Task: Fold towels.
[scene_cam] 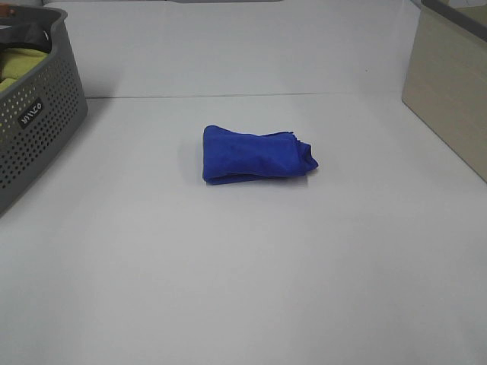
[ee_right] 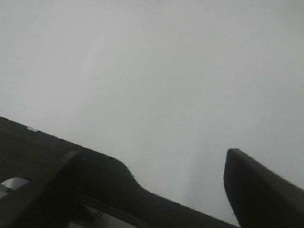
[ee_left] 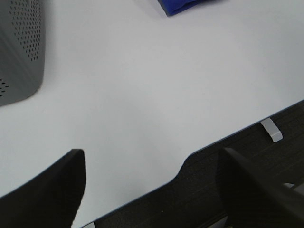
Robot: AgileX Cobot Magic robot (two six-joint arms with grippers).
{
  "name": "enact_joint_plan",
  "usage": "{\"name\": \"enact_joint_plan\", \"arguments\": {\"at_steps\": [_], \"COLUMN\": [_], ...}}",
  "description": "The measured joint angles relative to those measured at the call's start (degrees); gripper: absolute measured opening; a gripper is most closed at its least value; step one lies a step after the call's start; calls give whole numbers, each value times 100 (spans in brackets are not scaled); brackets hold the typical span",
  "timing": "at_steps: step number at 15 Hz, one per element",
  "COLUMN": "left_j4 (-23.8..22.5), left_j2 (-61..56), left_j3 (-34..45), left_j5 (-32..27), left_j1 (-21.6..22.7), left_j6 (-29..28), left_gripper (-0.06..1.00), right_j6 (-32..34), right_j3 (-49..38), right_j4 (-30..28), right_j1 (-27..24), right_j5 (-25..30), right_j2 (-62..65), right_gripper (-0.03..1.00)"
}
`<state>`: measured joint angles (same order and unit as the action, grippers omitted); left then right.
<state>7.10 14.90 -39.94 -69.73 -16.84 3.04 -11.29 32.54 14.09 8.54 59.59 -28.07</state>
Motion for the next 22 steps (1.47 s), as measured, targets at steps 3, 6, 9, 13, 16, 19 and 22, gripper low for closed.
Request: {"name": "enact_joint_plan", "arguments": {"at_steps": [3, 6, 9, 13, 16, 19, 22], "left_j4": [17, 218, 332, 350, 350, 350, 92], "left_j2": [-837, -1066, -1066, -1066, -1066, -1066, -1066], "left_j3": [642, 1037, 1123, 1123, 1123, 1123, 1123], "left_j5": [34, 722, 871, 905, 905, 905, 905], "left_j1": [0, 0, 0, 0, 0, 0, 0], "left_j6": [304, 710, 945, 1117, 1450, 1616, 1226], "left_gripper": [72, 72, 72, 72, 72, 72, 72], "right_j6": [166, 476, 476, 556, 556, 556, 556], "right_j3": [-218, -344, -350, -350, -350, -350, -350], "right_j4": [-550, -945, -922, -888, -888, -888, -888], "right_j1": [0, 0, 0, 0, 0, 0, 0], "right_j5": [17, 126, 155, 160, 160, 160, 160], "right_j2": [991, 1679, 1690, 1690, 1690, 1690, 1690], "right_gripper": [77, 77, 77, 77, 77, 77, 77]}}
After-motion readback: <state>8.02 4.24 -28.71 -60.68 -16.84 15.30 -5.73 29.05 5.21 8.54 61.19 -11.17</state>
